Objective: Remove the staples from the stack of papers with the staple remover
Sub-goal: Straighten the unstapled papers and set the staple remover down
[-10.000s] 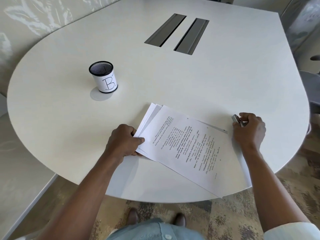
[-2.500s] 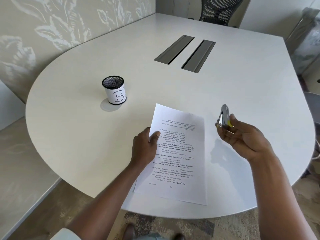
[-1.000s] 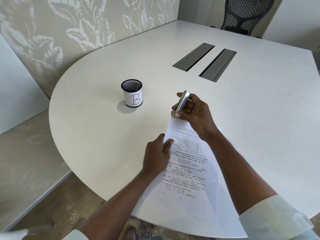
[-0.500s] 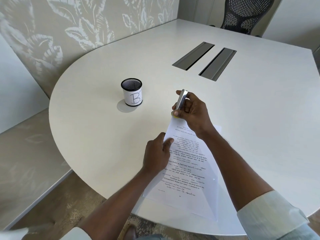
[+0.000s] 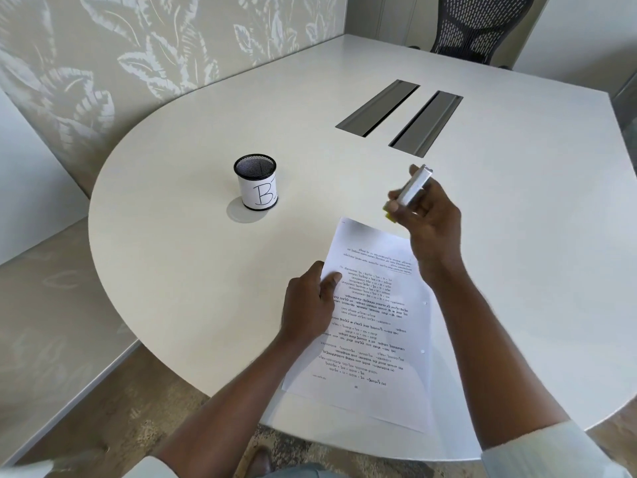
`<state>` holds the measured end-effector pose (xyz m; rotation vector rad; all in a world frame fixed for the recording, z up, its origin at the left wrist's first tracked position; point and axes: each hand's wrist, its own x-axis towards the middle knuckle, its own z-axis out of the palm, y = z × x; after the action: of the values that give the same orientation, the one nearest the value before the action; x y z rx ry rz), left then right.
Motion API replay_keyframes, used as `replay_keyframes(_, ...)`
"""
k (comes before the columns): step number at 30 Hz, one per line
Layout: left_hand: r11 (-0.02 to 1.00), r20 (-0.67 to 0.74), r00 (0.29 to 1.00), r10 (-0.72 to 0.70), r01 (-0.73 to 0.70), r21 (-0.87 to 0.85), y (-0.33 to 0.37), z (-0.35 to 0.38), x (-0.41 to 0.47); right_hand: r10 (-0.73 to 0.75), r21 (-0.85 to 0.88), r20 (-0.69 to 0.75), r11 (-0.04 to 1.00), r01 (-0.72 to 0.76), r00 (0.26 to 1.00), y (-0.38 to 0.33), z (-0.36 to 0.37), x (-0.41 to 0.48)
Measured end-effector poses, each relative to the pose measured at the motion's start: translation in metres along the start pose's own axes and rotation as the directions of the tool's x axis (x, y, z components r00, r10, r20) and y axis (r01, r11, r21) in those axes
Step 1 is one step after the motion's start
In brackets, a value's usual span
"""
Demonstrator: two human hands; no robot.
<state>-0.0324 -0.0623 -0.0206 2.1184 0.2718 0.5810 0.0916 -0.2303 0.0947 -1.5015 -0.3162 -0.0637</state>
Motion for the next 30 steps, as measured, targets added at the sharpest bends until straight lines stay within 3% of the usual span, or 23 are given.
replay_keyframes(4,0.999,0.018,1.0,0.018,-0.018,0.042,0.002,-0.001,0.0,0.067,-0.348,-0.152,0.93,-0.117,0.986,0.01,-0.036,-0.022)
replay_keyframes(7,0.997,0.008,1.0,0.029,-0.029,0.066,0.002,-0.001,0.0,0.021,-0.633,-0.264,0.751,-0.19,0.964,0.026,-0.064,-0.039)
replay_keyframes(9,0.998,0.007,1.0,0.023,-0.024,0.059,0.001,0.0,0.001,-0.01,-0.725,-0.333,0.642,-0.249,0.943,0.034,-0.081,-0.051)
replay_keyframes(17,0.997,-0.005,1.0,0.017,-0.017,0.077,0.005,0.0,-0.001,-0.035,-0.794,-0.469,0.455,-0.404,0.883,0.055,-0.109,-0.087)
replay_keyframes(30,0.996,0.011,1.0,-0.021,0.02,0.085,0.01,-0.001,0.0,-0.074,-0.827,-0.501,0.333,-0.452,0.862,0.072,-0.111,-0.1)
